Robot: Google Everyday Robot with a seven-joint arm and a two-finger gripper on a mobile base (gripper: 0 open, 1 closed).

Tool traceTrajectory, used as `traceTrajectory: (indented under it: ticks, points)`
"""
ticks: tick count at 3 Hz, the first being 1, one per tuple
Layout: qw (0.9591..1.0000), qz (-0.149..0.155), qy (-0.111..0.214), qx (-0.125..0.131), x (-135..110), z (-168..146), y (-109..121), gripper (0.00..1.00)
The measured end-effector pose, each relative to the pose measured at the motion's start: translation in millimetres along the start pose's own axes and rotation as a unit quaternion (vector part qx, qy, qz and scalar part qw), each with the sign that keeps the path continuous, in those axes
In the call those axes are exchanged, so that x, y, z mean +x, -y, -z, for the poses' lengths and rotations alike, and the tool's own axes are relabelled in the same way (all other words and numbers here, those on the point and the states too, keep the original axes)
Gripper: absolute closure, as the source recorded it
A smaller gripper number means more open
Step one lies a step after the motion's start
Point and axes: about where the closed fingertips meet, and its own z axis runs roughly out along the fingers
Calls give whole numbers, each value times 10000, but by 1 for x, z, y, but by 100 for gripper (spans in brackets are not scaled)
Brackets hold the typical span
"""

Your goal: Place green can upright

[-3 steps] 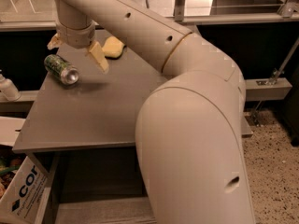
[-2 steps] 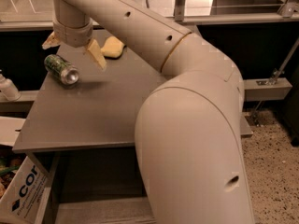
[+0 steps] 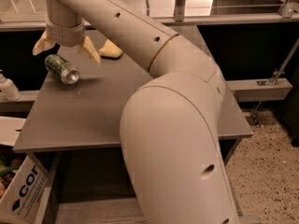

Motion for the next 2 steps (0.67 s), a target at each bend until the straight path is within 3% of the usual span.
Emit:
traceTrajectory:
  ticks: [1, 2]
  points:
    - [9972, 734, 101, -96, 4, -13, 9, 0]
    - [9886, 1475, 192, -218, 8, -24, 21, 0]
